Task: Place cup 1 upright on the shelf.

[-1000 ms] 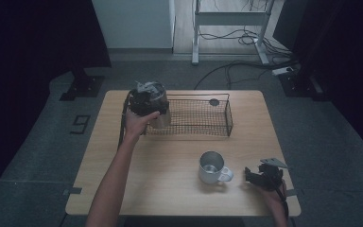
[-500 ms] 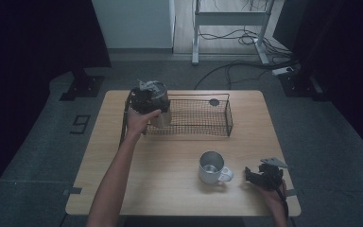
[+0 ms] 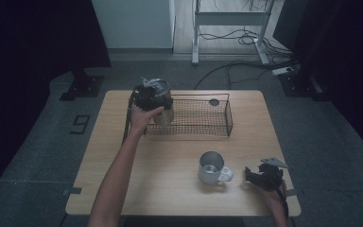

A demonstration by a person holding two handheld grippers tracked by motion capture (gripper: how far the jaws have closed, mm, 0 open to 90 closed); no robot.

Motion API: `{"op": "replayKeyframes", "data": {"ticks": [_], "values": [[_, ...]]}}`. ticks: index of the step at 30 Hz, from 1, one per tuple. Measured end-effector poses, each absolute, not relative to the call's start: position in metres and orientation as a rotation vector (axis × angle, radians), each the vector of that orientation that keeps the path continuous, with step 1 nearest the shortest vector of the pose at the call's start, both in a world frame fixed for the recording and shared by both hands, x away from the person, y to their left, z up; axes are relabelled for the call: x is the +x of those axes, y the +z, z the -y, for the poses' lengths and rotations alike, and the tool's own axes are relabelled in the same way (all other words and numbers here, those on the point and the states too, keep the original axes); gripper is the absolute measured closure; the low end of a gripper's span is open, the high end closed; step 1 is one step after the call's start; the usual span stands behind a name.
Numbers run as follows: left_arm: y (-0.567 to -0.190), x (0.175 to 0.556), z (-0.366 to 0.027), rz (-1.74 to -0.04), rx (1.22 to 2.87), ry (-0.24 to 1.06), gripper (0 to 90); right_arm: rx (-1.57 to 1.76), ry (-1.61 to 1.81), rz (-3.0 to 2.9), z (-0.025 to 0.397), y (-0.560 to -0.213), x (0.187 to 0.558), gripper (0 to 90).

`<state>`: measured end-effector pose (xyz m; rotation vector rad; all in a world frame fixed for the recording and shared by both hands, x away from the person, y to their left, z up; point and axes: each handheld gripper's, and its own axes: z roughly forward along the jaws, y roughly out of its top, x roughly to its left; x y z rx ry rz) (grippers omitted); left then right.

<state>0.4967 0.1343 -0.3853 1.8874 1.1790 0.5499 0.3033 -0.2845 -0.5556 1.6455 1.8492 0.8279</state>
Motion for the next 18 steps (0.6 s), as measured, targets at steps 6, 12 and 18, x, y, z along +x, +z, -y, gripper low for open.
{"op": "replayKeyframes", "data": {"ticks": [6, 12, 18], "values": [[-0.387, 0.504, -0.132, -1.181, 1.889, 0.55, 4.1, 1.646, 0.828, -1.849, 0.284, -0.556, 0.303, 12.7], [-0.393, 0.508, -0.13, -1.196, 1.886, 0.568, 4.1, 1.645, 0.828, -1.849, 0.285, -0.556, 0.303, 12.7], [-0.397, 0.511, -0.127, -1.198, 1.885, 0.569, 4.1, 1.646, 0.827, -1.848, 0.284, -0.556, 0.303, 12.7]]}}
